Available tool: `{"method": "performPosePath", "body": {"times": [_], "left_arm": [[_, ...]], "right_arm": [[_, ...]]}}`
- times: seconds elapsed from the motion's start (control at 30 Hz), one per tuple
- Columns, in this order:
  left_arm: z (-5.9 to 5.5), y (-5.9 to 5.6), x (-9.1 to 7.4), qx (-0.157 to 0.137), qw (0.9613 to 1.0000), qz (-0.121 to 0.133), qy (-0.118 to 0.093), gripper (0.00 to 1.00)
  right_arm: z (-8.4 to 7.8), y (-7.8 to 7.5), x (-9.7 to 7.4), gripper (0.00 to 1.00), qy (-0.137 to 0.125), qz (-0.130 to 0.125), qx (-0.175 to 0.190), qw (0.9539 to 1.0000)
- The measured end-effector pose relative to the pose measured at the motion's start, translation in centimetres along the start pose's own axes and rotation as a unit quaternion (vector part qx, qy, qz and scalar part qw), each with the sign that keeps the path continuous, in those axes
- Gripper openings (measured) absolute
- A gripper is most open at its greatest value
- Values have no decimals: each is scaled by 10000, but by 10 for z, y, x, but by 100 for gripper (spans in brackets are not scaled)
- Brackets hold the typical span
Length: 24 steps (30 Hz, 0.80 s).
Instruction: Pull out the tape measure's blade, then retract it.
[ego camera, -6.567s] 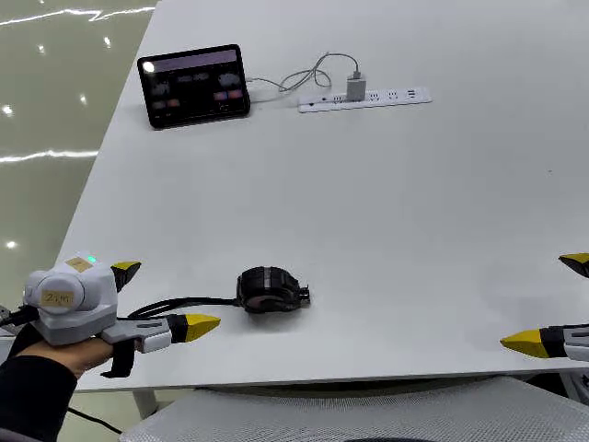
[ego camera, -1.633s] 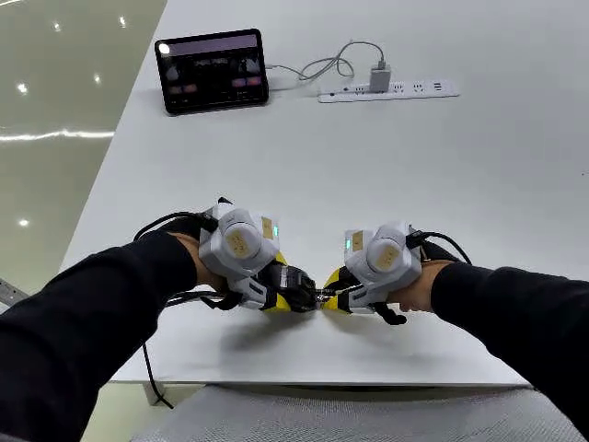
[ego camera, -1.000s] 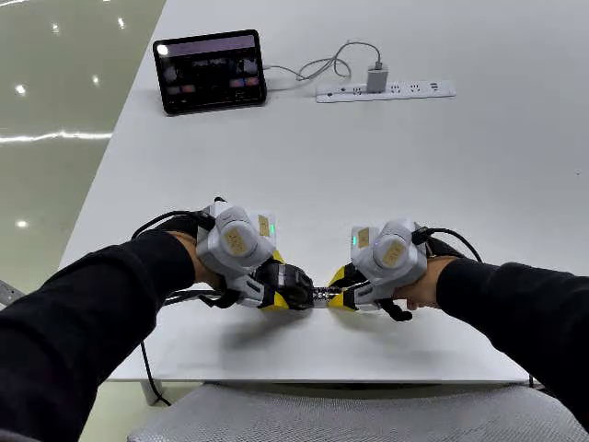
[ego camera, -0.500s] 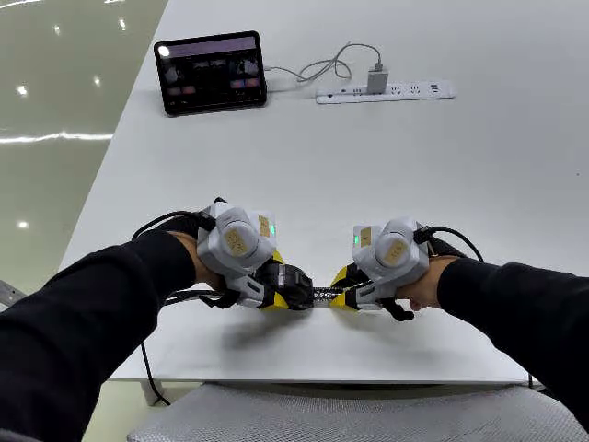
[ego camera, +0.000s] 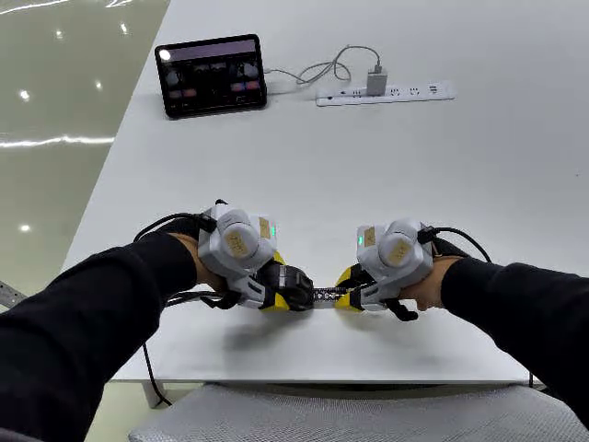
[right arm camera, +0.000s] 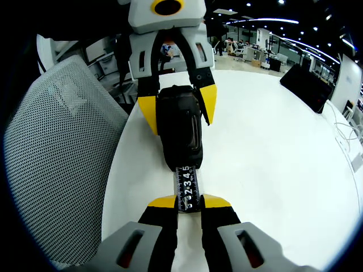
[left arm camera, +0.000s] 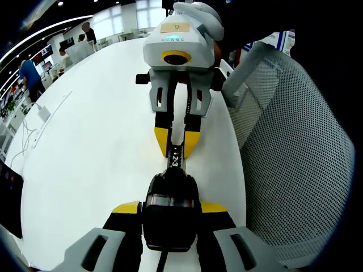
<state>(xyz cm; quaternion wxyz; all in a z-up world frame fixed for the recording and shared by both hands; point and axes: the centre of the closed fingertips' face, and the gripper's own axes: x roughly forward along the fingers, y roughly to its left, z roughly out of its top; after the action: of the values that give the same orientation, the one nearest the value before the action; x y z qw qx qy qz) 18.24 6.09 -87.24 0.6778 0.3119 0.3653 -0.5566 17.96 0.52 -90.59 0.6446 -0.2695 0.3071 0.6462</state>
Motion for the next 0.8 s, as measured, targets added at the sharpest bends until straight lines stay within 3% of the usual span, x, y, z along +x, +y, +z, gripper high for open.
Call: {"method": "performPosePath", "body": {"times": [0.8], "left_arm": [[0, 0, 1, -99, 9999, -23, -25, 33]], "right_arm": [[-8, -1, -7, 10, 35, 2, 133, 9999]]}}
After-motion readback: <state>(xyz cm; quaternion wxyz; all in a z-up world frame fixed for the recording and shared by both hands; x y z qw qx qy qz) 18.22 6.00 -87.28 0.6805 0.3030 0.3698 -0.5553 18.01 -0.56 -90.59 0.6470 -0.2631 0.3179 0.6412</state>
